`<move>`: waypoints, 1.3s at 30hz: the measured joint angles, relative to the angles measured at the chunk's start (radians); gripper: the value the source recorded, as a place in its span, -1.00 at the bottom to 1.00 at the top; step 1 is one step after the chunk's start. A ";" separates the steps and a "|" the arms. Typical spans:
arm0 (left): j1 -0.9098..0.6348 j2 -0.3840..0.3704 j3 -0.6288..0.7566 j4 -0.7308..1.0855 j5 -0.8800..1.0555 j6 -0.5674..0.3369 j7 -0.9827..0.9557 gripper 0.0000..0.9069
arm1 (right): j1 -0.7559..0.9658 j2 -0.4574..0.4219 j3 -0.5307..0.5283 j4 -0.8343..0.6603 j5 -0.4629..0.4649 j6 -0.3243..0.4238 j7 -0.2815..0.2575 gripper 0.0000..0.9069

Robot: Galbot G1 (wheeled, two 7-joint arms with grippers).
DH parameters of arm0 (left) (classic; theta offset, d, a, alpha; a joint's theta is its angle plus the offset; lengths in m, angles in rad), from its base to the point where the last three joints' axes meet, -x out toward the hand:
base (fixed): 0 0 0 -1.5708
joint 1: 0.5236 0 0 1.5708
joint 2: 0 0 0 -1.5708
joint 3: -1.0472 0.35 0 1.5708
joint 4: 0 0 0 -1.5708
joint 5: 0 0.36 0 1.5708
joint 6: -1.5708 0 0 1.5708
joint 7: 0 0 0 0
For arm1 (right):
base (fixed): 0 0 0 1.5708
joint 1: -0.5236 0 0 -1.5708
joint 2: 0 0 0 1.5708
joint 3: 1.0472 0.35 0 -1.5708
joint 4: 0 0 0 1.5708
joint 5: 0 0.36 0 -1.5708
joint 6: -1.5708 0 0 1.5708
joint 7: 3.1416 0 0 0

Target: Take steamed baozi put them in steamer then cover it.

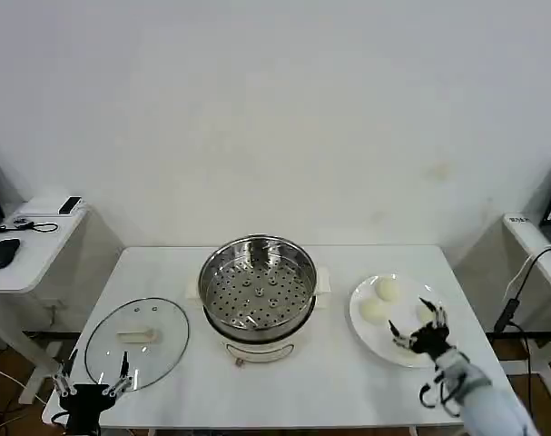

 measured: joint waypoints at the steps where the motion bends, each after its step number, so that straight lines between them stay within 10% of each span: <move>1: -0.002 0.000 -0.003 -0.003 0.006 0.000 0.003 1.00 | 0.039 -0.028 -0.014 -0.021 -0.020 -0.006 -0.039 1.00; 20: -0.033 -0.008 -0.058 -0.054 0.048 -0.011 0.021 1.00 | 0.871 -0.219 -0.672 -0.515 -0.300 0.167 -0.600 1.00; 39: -0.051 -0.002 -0.093 -0.023 0.062 -0.020 0.028 1.00 | 1.140 -0.057 -1.000 -0.834 -0.337 0.233 -0.692 1.00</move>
